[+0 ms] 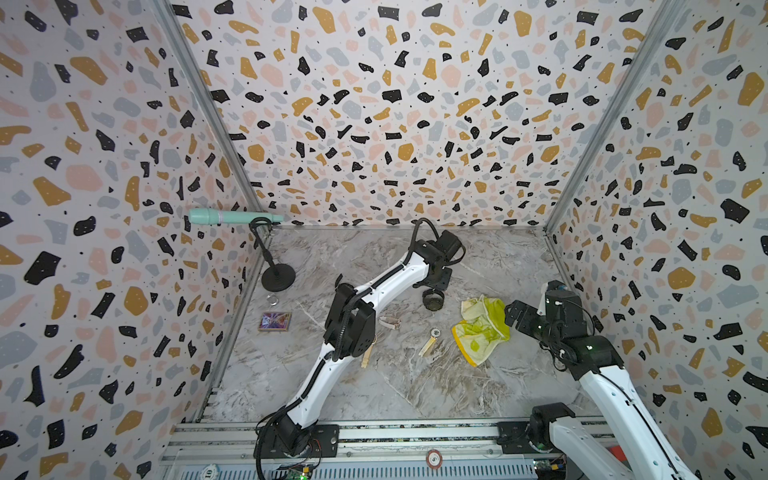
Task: Wipe the watch dial
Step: Adjust the watch at the center of the board.
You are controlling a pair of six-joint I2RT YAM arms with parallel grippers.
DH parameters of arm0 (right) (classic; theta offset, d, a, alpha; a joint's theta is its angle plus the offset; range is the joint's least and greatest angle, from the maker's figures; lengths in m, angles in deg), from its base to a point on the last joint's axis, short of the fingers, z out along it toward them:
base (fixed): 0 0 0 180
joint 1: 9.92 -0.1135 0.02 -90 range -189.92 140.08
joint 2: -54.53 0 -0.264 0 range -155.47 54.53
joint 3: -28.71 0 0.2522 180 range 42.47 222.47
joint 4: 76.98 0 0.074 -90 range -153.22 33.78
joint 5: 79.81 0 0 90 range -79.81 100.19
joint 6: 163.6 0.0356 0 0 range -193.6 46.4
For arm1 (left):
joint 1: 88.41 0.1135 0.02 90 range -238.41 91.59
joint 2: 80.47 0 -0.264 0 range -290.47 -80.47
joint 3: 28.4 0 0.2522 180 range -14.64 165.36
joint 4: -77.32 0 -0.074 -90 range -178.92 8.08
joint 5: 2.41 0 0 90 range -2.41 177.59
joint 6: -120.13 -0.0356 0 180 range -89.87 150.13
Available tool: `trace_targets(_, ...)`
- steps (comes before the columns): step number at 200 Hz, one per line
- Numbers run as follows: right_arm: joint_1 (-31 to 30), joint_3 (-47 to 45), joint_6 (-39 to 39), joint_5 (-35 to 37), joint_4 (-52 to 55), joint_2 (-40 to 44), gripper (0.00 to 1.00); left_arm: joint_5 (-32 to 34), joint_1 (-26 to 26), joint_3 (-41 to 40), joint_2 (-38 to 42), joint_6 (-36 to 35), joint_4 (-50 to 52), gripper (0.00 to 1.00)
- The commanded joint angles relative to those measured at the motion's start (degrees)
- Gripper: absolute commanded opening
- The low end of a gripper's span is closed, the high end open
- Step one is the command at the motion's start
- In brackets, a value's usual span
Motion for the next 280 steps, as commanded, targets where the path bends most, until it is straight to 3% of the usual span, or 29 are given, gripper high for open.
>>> trace_targets(1,-0.3,0.3,-0.5,-0.4,0.8,-0.1,0.99,3.8,-0.2,-0.5,0.3,-3.5,1.2,0.52)
trace_targets(74,-0.3,0.6,-0.4,-0.4,1.3,0.3,0.99,4.5,1.3,-6.6,2.0,-1.7,-0.9,0.51)
trace_targets(144,-0.3,0.3,-1.0,-1.3,0.8,-0.7,0.99,-0.5,1.2,-13.8,9.0,-17.5,-6.8,0.55)
trace_targets(188,-0.3,0.7,-1.2,-1.6,0.8,-1.2,0.99,-5.0,0.6,-13.2,8.7,-20.3,-8.2,0.59)
trace_targets(237,-0.3,1.4,-1.3,-1.7,1.0,-1.8,0.99,-2.4,-1.9,-5.7,1.1,-25.3,-2.9,0.6)
trace_targets(280,-0.3,1.9,-1.3,-1.4,1.4,-1.9,0.99,-2.6,-2.5,-6.7,-0.3,-26.1,-4.2,0.61)
